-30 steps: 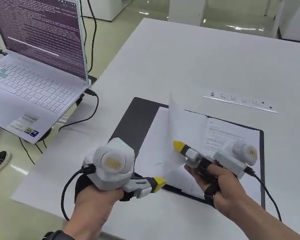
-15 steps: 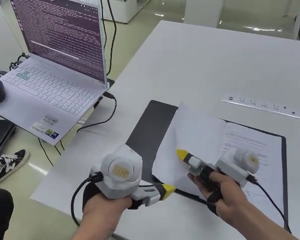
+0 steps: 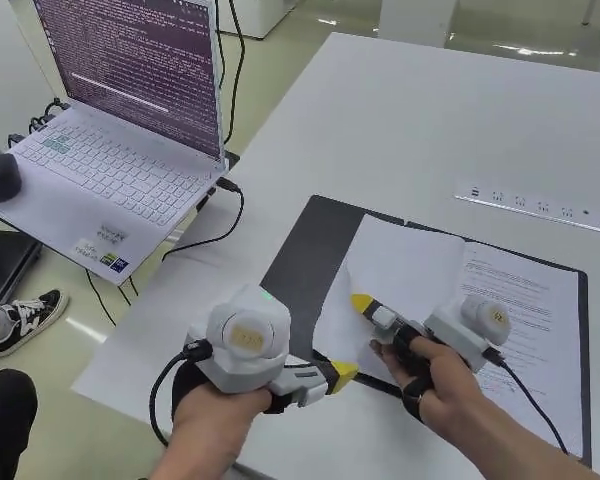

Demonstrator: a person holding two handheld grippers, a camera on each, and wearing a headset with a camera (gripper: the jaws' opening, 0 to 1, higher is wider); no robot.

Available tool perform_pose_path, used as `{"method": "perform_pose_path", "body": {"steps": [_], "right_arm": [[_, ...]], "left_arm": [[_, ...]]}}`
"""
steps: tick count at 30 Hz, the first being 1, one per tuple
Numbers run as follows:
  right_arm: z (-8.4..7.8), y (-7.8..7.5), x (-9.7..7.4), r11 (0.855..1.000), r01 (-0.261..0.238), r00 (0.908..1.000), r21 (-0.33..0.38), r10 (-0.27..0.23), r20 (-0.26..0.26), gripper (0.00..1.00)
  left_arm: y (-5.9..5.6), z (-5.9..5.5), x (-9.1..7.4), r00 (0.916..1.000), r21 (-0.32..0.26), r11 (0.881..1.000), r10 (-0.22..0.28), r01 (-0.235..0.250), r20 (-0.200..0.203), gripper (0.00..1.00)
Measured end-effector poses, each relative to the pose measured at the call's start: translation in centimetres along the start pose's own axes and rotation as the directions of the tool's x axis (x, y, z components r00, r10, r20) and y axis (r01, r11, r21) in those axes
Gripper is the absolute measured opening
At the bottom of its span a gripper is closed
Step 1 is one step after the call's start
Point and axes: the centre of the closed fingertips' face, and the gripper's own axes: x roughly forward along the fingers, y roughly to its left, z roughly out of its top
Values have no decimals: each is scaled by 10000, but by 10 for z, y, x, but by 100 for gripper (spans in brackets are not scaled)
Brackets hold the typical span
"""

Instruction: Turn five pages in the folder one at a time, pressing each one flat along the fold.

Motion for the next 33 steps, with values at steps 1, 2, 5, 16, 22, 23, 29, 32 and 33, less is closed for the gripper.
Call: {"method": "perform_pose_path", "body": {"steps": [1, 2, 5, 16, 22, 23, 29, 32, 33], "right_arm": [[-1, 0, 1, 10000, -9, 10000, 14, 9, -27, 1], [-3, 1, 1, 10000, -37, 10000, 20, 37, -51, 2], [-9, 5, 3, 9999, -156, 9996, -64, 155, -238, 8], [-15, 12, -7, 9984, -525, 9970, -211, 513, -573, 26], [-11, 16, -24, 9954, -622, 9962, -726, 574, -658, 37], [-10, 16, -29, 9940, -617, 9960, -904, 556, -693, 38], [-10, 10, -51, 9818, -464, 9936, -1842, 263, -1100, 42], [-8, 8, -62, 9761, -277, 9929, -2154, 20, -1186, 42], [-7, 8, -65, 9752, -230, 9934, -2199, -25, -1150, 42]], "left_arm": [[0, 0, 0, 10000, -19, 10000, -5, 5, 5, 70], [1, 0, 0, 10000, -33, 10000, -5, 5, 14, 69], [2, -1, 0, 10000, 35, 10000, -15, 15, -29, 69], [-2, -5, 2, 9994, -22, 9995, -322, 322, -120, 70], [1, -4, 4, 9990, 42, 9991, -427, 428, -154, 67], [1, -4, 5, 9988, 81, 9989, -452, 454, -173, 67], [3, -9, 8, 9963, 482, 9960, -730, 752, -464, 63], [6, -9, 8, 9962, 522, 9958, -722, 748, -496, 62], [7, -9, 8, 9961, 533, 9959, -702, 730, -530, 61]]}}
